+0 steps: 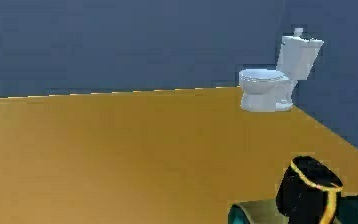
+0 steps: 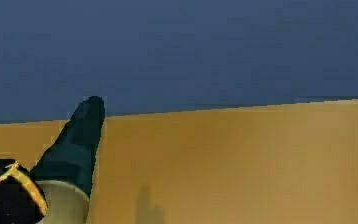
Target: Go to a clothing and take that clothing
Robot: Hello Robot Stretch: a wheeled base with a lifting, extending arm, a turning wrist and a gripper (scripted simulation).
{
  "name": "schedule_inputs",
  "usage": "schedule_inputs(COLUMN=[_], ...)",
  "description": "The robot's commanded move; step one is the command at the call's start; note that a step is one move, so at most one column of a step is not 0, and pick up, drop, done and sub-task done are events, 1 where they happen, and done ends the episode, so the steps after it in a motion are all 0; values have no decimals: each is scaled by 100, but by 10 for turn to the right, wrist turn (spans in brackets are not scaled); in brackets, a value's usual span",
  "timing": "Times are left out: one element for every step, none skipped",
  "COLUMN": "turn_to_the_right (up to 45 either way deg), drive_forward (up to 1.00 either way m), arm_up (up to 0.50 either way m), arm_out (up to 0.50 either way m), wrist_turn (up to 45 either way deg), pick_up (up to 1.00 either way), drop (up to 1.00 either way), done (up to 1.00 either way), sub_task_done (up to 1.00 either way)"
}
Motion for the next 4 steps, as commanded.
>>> schedule_inputs(turn_to_the_right=[-450, 450, 450, 180], drive_forward=[0, 0, 0, 0], arm_up=[0, 0, 0, 0], arm_out=[0, 0, 0, 0], wrist_turn=[0, 0, 0, 0], pick_up=[0, 0, 0, 0], drop=[0, 0, 0, 0], done=[0, 0, 0, 0], sub_task_done=[0, 0, 0, 0])
